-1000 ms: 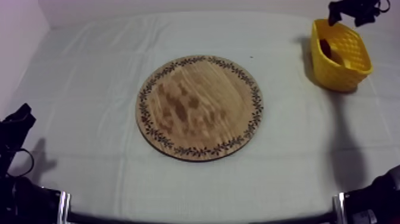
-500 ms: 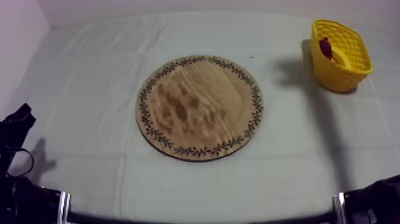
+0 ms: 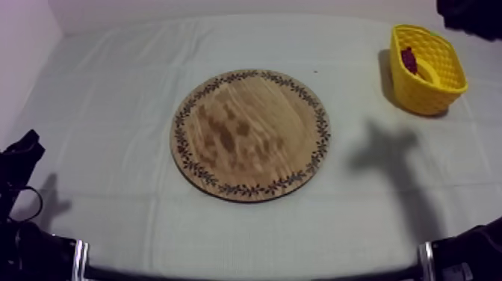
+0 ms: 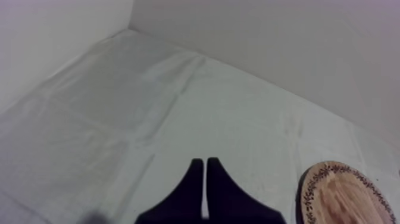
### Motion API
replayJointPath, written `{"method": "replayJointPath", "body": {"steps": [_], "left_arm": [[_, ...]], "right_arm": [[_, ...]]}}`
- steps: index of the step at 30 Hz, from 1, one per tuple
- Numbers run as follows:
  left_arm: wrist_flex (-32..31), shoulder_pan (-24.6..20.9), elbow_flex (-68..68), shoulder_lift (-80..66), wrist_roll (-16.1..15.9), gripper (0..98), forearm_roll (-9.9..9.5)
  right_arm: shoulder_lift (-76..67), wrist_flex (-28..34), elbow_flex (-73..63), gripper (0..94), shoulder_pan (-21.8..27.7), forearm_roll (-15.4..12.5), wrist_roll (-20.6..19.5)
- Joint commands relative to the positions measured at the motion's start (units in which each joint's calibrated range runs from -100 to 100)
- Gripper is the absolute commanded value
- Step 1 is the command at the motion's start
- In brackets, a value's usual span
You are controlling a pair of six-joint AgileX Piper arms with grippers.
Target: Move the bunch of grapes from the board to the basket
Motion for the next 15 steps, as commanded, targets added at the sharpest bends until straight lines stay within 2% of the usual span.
{"method": "replayJointPath", "body": {"steps": [1,5,9,15], "left_arm": [[0.03,-0.01,0.04,0.03,0.00,0.0,0.01],[0.03,-0.01,0.04,0.03,0.00,0.0,0.01],[0.03,-0.01,0.04,0.03,0.00,0.0,0.01],[0.03,-0.01,0.04,0.03,0.00,0.0,0.01]], "right_arm": [[-6.70,-5.27,14.13,0.5,-0.29,-0.36,0.00],[-11.05,-8.12,21.74,0.4,-0.48,-1.52,-0.16],[-16.06,-9.51,28.27,0.3,-0.48,-4.31,1.49],[-23.42,-10.35,36.32,0.3,-0.15,-6.42,3.18]]}}
